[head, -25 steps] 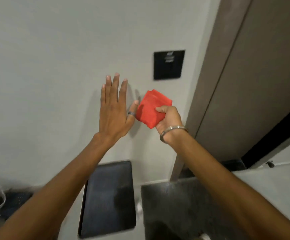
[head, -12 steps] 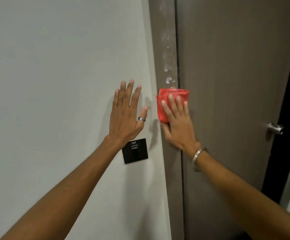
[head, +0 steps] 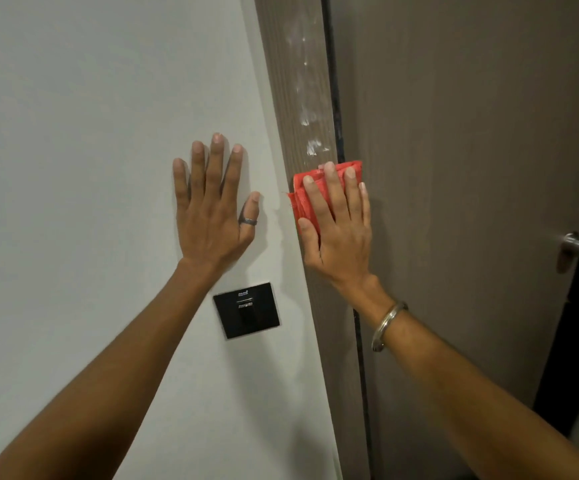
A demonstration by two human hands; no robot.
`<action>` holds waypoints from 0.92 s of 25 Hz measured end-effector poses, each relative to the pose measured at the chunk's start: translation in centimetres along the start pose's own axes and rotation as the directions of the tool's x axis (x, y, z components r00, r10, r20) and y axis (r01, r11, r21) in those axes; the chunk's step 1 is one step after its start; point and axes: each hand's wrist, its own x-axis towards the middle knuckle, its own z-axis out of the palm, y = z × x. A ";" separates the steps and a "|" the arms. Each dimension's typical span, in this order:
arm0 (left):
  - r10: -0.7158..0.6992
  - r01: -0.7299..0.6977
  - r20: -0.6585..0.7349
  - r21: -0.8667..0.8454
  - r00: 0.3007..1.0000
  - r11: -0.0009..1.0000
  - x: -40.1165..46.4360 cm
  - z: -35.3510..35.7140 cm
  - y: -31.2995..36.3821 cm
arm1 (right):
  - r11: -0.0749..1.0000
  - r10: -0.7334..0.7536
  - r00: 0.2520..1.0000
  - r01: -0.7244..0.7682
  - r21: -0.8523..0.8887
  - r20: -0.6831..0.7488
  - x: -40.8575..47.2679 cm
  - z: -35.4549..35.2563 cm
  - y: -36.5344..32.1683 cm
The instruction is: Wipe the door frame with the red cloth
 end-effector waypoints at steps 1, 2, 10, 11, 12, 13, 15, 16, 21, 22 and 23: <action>0.004 -0.003 -0.009 0.011 1.000 1.000 0.0 0.3 0.0 | 0.999 0.041 0.999 -0.041 0.020 -0.008 -0.5 0.4 -0.1; 0.000 0.001 -0.020 0.016 1.000 1.000 0.1 0.4 -0.2 | 0.995 0.097 0.995 -0.097 0.028 -0.012 -1.4 0.7 -0.7; 0.001 -0.001 -0.023 -0.003 1.000 1.000 0.2 -0.1 0.1 | 0.984 -0.170 0.979 0.175 -0.031 0.114 0.3 -1.5 1.8; 0.001 -0.001 -0.025 -0.003 1.000 1.000 0.3 -0.1 0.2 | 0.996 -0.089 0.994 0.090 -0.016 0.065 2.3 -0.9 1.3; -0.002 0.001 -0.034 -0.003 0.999 1.000 0.2 -0.1 0.1 | 0.999 -0.043 0.999 0.043 -0.010 0.017 3.4 -0.1 0.6; 0.000 0.000 -0.044 -0.002 0.999 1.000 0.3 0.1 0.0 | 1.000 -0.026 1.000 0.026 -0.012 -0.007 3.2 0.6 0.1; 0.012 -0.011 -0.060 0.009 0.998 1.000 0.2 0.4 -0.3 | 0.998 -0.057 0.998 0.058 -0.021 0.013 -0.7 0.9 0.3; 0.020 -0.019 -0.065 0.022 0.998 1.000 0.1 0.4 -0.5 | 0.997 -0.067 0.996 0.069 -0.040 0.063 -4.0 0.4 0.6; 0.003 -0.003 -0.033 -0.011 0.999 1.000 0.1 -0.1 -0.1 | 0.983 -0.069 0.956 0.113 -0.143 0.286 -14.7 -1.8 1.1; 0.005 -0.006 -0.030 -0.016 1.000 1.000 0.0 -0.2 -0.1 | 0.987 -0.068 0.960 0.105 -0.124 0.273 -13.2 -1.6 1.0; 0.009 -0.009 -0.029 -0.022 1.000 1.000 0.0 -0.2 -0.1 | 0.990 -0.066 0.967 0.094 -0.104 0.246 -10.7 -1.3 0.7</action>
